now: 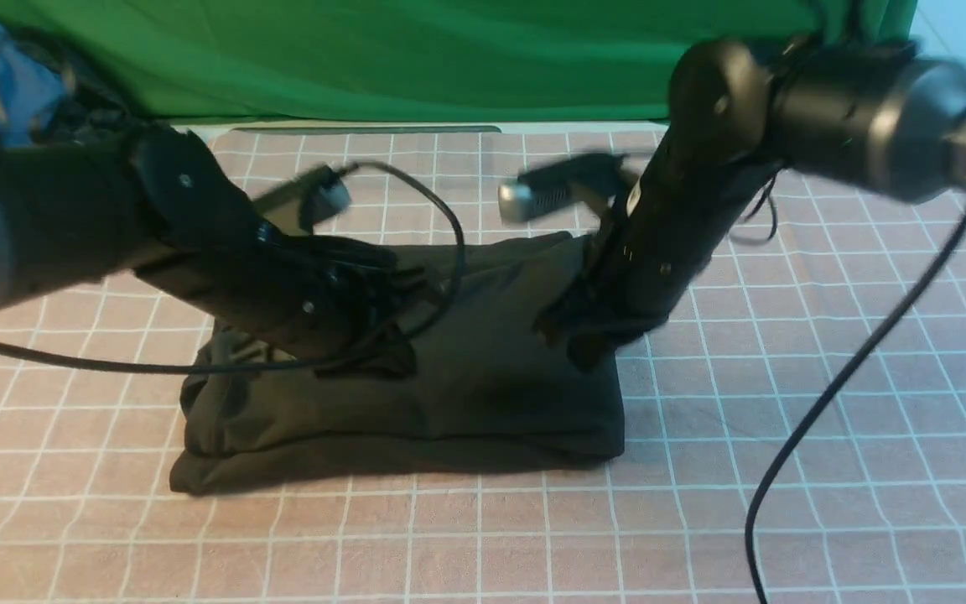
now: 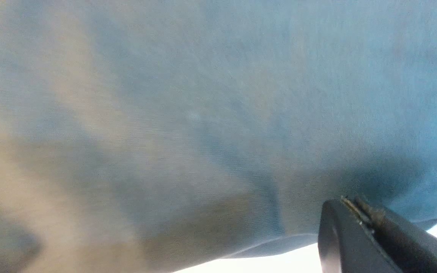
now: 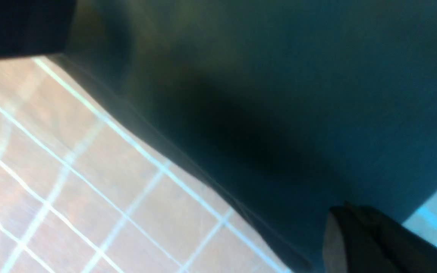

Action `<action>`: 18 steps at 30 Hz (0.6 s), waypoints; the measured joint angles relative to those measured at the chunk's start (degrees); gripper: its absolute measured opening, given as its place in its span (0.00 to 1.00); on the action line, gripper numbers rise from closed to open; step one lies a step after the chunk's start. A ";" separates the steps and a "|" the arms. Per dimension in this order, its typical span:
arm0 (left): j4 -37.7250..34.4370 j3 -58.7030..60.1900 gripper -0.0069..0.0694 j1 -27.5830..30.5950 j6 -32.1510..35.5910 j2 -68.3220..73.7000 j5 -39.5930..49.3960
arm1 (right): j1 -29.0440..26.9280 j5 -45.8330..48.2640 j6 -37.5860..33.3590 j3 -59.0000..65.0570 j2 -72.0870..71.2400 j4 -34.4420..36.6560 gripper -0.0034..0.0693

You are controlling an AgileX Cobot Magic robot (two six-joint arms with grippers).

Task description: Fold a long-sleeved shirt over a pink coffee tablecloth.

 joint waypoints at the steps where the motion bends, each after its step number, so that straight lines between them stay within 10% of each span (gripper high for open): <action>1: 2.28 0.00 0.11 0.00 -1.52 -0.30 0.26 | 0.00 -0.57 0.00 0.00 -0.57 0.38 0.10; 18: 6.89 10.79 0.11 0.00 -5.69 0.42 -2.72 | 0.54 0.31 0.70 0.25 4.90 1.35 0.10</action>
